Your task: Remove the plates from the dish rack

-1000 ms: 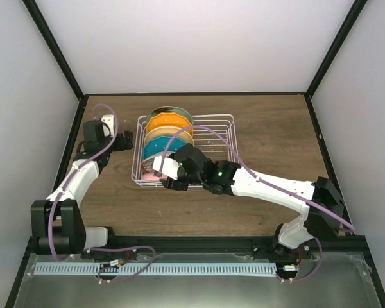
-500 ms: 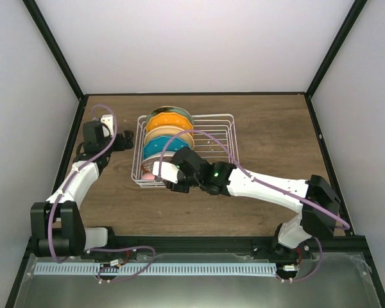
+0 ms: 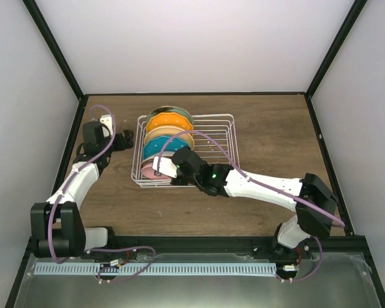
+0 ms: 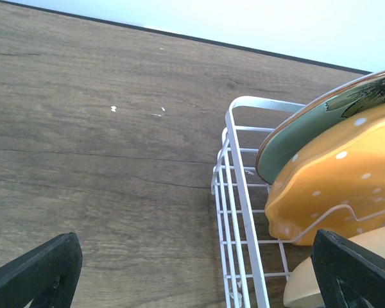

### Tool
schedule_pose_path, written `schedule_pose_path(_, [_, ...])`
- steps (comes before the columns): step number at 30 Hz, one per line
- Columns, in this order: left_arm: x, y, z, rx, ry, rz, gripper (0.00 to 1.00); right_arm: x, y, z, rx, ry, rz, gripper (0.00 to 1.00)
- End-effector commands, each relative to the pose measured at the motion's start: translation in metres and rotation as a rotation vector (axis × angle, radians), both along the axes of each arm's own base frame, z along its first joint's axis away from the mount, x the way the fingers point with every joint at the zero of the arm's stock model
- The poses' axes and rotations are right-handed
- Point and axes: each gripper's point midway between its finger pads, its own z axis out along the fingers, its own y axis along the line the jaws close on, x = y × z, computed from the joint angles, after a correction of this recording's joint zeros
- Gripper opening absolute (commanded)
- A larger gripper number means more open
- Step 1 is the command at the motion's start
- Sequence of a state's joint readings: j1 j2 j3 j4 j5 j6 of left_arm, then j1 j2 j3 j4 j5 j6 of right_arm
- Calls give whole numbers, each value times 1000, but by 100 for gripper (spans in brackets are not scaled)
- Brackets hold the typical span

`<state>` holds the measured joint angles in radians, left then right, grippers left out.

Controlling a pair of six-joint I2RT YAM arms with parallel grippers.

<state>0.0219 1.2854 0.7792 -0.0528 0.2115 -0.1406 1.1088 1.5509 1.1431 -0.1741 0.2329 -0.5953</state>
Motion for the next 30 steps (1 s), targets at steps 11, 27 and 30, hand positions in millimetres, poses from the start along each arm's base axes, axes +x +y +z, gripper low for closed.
schedule_pose_path(11, [-2, -1, 4, -35, -22, 5, 100, 6, -7, 71, 85, -185, -42, 2])
schedule_pose_path(27, [2, -6, 2, -59, -19, -12, 100, -15, -22, 173, 271, -145, -8, 1])
schedule_pose_path(30, [2, -7, 3, -66, -21, -18, 100, -7, -23, 208, 360, -142, -32, 1])
